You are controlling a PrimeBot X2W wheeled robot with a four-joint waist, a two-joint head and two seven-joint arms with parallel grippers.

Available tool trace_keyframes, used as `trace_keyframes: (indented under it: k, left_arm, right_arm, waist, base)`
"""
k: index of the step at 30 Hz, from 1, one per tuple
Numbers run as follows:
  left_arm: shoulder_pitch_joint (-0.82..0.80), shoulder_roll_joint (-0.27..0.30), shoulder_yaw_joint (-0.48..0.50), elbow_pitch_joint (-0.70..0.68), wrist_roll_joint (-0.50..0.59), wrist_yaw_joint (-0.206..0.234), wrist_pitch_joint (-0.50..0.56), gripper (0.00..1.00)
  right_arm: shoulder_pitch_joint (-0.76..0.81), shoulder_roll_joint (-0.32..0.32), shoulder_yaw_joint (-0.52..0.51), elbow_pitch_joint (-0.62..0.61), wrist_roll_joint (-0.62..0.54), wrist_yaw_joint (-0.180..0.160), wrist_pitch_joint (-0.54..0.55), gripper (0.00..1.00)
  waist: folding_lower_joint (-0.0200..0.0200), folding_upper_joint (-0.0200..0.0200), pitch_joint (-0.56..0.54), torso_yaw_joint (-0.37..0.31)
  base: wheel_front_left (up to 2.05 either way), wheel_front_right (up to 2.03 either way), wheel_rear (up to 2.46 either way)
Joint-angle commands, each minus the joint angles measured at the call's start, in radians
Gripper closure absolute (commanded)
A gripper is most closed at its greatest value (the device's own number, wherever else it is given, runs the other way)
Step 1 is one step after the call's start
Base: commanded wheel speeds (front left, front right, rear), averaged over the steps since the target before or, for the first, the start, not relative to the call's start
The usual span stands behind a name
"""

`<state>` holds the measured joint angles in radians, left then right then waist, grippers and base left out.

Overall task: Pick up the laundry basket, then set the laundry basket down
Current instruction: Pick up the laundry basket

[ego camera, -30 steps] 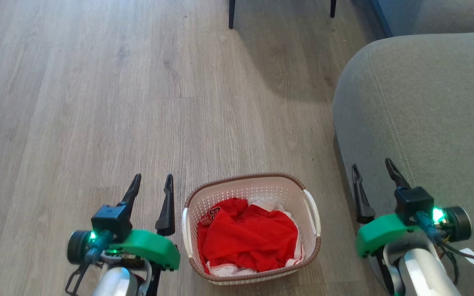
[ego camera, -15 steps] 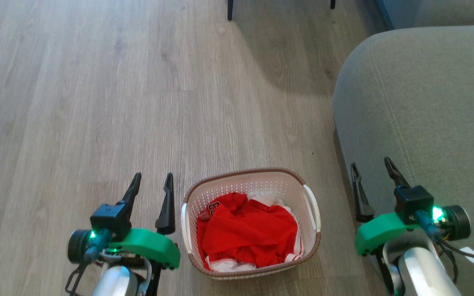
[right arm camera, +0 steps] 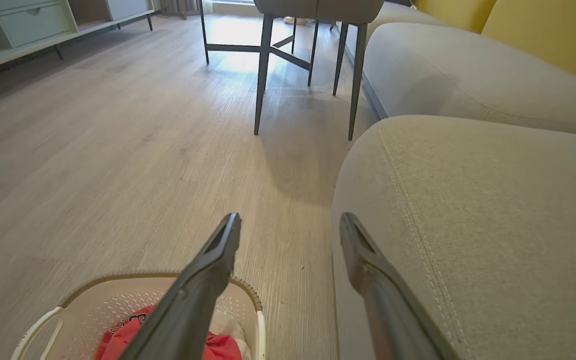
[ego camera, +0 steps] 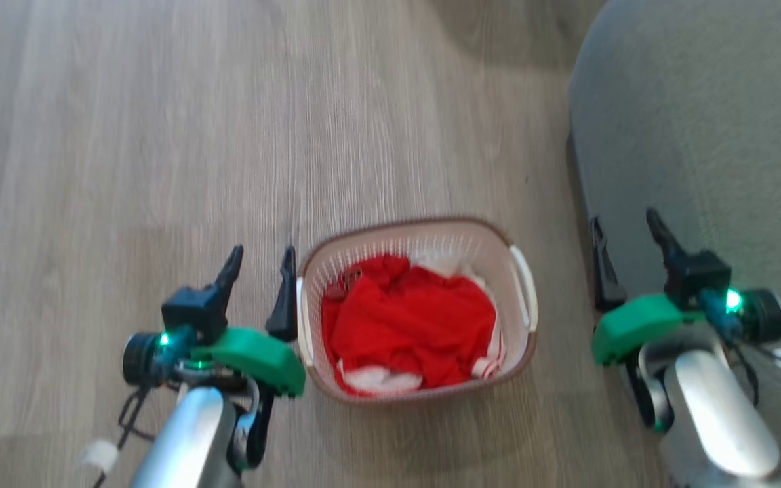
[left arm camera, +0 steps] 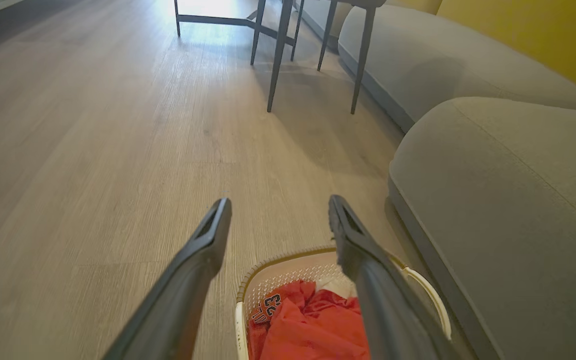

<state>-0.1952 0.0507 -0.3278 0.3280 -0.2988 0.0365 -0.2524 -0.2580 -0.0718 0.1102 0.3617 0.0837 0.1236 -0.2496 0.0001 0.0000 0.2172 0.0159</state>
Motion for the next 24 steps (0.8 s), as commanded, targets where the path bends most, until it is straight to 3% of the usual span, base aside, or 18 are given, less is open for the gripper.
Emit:
trace_keyframes:
  k: [1,11,24]
  left_arm:
    - [-0.056,0.000,0.025,-0.003,-0.022,0.003,-0.009,0.00]
    - [-0.255,0.000,-0.028,0.256,-0.081,0.003,-0.009,0.00]
    - [-0.484,0.000,-0.175,0.558,-0.189,-0.034,-0.009,0.00]
  right_arm:
    - [-0.050,-0.012,0.029,-0.013,0.007,0.007,-0.012,0.00]
    - [-0.193,-0.022,0.039,0.149,0.098,0.007,-0.012,0.00]
    - [-0.407,-0.026,0.113,0.421,0.156,0.007,-0.012,0.00]
  waist:
    - [-0.0001,0.0000,0.093,0.007]
    - [-0.0001,0.0000,0.310,0.020]
    - [-0.0001,0.0000,0.508,0.034]
  base:
    - [0.00,0.00,0.00]
    - [0.00,0.00,0.00]
    - [0.00,0.00,0.00]
